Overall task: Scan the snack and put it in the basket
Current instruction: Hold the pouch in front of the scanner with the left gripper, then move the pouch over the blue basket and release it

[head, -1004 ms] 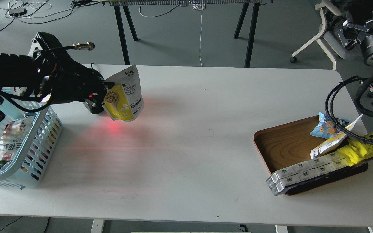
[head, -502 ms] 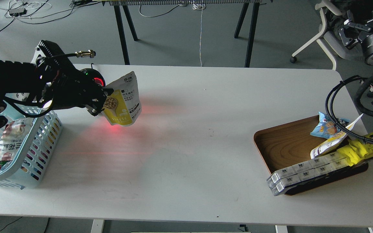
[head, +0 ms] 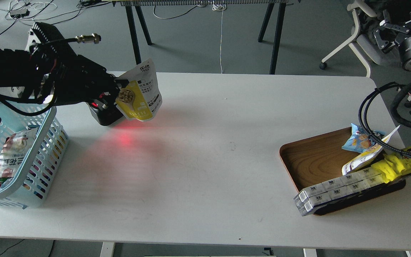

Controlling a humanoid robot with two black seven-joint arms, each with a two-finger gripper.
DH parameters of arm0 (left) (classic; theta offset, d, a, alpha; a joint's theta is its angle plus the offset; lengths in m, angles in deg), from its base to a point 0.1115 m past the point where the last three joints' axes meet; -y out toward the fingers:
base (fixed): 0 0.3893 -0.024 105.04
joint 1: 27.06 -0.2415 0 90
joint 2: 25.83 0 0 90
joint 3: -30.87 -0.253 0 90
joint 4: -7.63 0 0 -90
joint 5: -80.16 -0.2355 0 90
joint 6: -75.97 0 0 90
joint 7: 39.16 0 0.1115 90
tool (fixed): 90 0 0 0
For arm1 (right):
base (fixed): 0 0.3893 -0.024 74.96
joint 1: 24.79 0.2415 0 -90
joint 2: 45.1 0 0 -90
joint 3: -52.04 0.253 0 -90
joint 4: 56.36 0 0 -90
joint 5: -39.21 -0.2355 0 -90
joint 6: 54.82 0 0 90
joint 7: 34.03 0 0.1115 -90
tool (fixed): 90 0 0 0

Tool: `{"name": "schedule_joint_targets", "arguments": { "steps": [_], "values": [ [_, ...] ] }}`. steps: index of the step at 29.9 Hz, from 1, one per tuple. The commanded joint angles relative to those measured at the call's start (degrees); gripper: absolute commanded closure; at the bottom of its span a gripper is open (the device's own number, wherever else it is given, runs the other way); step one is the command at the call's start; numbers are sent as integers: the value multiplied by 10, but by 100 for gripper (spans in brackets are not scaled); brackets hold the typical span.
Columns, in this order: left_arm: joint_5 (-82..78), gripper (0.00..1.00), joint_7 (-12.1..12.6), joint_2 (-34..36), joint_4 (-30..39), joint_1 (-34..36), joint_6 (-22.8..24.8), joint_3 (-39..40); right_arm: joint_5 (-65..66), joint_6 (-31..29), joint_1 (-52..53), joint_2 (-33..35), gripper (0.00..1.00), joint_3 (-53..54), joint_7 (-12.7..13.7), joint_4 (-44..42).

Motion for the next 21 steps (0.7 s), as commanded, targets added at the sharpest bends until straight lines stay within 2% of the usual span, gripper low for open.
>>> {"name": "schedule_joint_targets", "arguments": {
  "steps": [1,6,11,15,19,21],
  "values": [
    [0,100,5,-3,-3,-4,0,-5,0,0,0,-3,1,1,0,0],
    [0,100,8,-6,-6,-19,0,-7,0,0,0,-3,1,1,0,0],
    [6,100,-7,47,14,-24,0,4,0,0,2,-2,1,1,0,0],
    [16,100,-51,100,37,-24,0,24,0,0,2,-4,1,1,0,0],
    [23,100,-73,162,52,-23,0,25,0,0,2,-5,0,1,-1,-1],
    [25,100,-96,198,53,-23,0,25,0,0,1,-6,0,1,-2,-1]
  ]
}}
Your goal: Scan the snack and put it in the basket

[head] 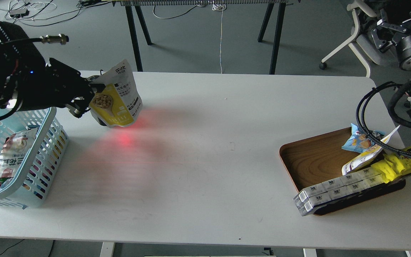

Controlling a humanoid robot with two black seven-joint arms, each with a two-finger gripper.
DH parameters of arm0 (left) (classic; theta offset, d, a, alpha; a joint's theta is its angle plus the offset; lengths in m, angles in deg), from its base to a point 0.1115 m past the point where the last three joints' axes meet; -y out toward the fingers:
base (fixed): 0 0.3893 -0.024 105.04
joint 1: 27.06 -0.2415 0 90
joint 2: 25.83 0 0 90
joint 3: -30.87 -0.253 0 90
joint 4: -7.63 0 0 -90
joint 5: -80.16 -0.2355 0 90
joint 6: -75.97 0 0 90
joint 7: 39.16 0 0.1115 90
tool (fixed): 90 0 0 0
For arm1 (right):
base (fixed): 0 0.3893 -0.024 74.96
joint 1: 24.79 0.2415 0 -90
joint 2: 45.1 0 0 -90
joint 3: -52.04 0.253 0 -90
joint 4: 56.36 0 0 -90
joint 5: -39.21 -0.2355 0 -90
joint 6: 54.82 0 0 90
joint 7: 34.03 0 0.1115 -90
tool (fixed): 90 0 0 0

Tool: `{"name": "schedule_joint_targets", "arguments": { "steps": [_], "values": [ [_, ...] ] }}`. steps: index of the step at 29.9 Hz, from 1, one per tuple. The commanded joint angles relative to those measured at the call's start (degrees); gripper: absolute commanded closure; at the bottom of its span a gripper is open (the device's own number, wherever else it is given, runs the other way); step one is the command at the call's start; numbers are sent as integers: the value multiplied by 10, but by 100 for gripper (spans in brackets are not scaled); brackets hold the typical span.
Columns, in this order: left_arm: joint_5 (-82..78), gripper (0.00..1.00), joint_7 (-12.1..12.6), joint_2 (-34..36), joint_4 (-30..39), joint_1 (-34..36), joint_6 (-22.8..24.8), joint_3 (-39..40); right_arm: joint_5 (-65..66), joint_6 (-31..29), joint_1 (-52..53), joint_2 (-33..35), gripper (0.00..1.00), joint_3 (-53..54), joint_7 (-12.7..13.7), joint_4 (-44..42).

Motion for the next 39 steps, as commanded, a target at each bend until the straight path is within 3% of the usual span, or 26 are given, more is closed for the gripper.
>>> {"name": "schedule_joint_targets", "arguments": {
  "steps": [1,4,12,21,24,28,32,33,37,39],
  "values": [
    [4,100,-38,63,4,1,0,0,0,0,-1,-2,0,0,-2,-1],
    [4,100,-68,130,4,1,0,-4,0,0,-1,-13,1,0,-2,-3],
    [9,100,-68,256,-25,0,-6,-31,1,0,6,-42,0,0,-3,-3],
    [8,100,-68,265,-49,0,-152,-192,1,0,13,-45,0,-2,-2,-4],
    [8,98,-68,265,-49,1,-167,-214,1,0,14,-45,0,-3,-2,-5],
    [10,87,-68,265,-48,1,-167,-216,1,0,14,-45,0,-3,-2,-5],
    [62,36,-68,265,-49,9,-166,-211,1,0,14,-45,1,-3,-2,-5],
    [104,28,-68,265,-50,10,-163,-209,1,0,14,-45,0,-3,-2,-5],
    [286,13,-68,265,-59,23,-158,-209,2,0,15,-41,1,-4,-1,-5],
    [354,12,-68,265,-69,36,-158,-208,2,0,15,-38,0,-5,0,-5]
  ]
}}
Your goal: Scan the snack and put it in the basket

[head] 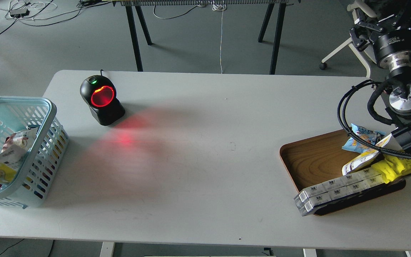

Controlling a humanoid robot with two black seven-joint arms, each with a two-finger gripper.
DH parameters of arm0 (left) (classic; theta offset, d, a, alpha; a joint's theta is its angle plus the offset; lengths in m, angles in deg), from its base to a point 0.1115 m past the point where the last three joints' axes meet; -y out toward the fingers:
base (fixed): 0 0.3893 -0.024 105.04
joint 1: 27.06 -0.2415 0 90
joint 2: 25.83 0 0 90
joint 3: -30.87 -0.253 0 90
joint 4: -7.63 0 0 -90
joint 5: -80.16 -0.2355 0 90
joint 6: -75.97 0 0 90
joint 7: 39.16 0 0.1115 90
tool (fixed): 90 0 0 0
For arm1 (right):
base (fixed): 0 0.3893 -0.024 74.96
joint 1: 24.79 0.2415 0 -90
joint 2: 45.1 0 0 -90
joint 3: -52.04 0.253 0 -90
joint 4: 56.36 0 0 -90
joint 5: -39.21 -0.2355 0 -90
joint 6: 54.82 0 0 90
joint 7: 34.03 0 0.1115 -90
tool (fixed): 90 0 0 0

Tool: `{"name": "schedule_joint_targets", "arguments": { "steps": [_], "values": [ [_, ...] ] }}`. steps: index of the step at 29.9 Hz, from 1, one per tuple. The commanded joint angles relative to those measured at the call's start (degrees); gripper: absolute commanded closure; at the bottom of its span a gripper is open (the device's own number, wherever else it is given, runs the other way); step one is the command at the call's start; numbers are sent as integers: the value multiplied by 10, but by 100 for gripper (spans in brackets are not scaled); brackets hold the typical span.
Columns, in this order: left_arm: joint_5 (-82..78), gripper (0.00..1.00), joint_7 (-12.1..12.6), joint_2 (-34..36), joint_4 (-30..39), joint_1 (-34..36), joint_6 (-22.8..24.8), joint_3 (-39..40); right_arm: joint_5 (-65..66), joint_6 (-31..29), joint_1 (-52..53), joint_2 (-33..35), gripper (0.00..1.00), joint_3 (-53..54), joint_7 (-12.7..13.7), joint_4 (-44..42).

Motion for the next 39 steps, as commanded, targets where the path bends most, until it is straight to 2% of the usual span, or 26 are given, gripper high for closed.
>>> {"name": "schedule_joint_targets", "arguments": {
  "steps": [1,5,9,12,15,18,21,23,26,28,31,33,39],
  "values": [
    [148,8,0,0,-21,29,1,4,0,0,1,6,0,-1,1,0],
    [321,1,0,-85,-60,77,3,6,0,0,10,8,0,-1,-2,0],
    [510,0,30,-179,-98,92,6,15,1,0,28,29,0,1,-2,-2],
    [623,0,34,-247,-124,91,6,35,1,0,34,33,0,1,-2,-2],
    [724,0,37,-323,-184,91,20,61,1,0,38,34,0,1,-1,-2],
    [825,0,37,-404,-277,89,50,85,0,0,40,34,0,1,0,-2],
    [929,0,40,-498,-397,86,107,107,0,0,39,33,0,8,2,-2],
    [979,0,57,-562,-486,86,157,122,-1,0,38,30,0,25,5,-2],
    [1042,0,86,-656,-608,84,159,164,-1,0,35,28,0,51,12,-2],
    [1074,0,107,-699,-660,80,159,200,-1,0,34,24,0,58,25,-2],
    [1114,0,139,-738,-698,57,159,258,-1,0,32,14,0,59,29,-2],
    [1134,0,150,-758,-705,32,159,297,-1,0,31,5,0,58,31,-2],
    [1141,0,152,-820,-706,-38,159,366,-2,0,28,2,0,59,33,-1]
  ]
}}
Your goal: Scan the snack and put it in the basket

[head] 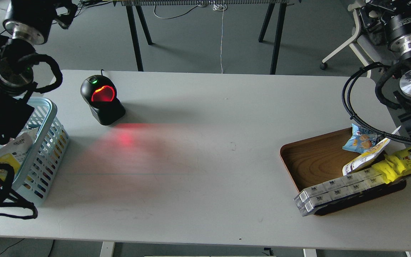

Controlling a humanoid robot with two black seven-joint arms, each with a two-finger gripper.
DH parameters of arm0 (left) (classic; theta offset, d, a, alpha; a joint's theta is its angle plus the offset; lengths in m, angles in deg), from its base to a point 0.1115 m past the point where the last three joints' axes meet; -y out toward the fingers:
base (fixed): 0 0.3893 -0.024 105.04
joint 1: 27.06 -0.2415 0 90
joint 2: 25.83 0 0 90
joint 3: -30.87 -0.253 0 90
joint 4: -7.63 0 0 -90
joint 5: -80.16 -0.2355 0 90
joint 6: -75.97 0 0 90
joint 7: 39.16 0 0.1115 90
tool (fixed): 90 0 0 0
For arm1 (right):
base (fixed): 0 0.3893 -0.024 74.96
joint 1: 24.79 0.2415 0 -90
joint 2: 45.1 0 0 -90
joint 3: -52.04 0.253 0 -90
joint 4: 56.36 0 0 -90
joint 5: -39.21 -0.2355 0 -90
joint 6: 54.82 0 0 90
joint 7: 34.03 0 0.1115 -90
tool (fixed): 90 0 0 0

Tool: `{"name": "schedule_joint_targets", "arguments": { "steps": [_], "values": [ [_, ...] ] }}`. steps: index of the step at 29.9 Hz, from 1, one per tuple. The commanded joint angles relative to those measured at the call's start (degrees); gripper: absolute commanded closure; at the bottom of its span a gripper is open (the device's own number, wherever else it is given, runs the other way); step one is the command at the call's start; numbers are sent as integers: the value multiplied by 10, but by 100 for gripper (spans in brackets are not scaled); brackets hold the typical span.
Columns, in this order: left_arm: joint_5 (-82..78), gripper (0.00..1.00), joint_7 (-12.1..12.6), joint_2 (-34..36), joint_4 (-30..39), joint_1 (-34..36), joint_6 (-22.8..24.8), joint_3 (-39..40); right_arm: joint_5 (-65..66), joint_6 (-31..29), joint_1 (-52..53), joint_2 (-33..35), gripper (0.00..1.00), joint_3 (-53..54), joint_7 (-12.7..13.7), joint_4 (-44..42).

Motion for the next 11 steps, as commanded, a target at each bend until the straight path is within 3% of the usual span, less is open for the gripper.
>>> {"name": "schedule_joint_targets", "arguments": {
  "steps": [1,11],
  "values": [
    [1,0,-1,-35,0,-39,0,32,-1,0,-1,-1,0,0,0,0],
    [2,0,-5,-62,10,-61,0,71,0,0,-15,0,0,-6,1,3]
  ]
}}
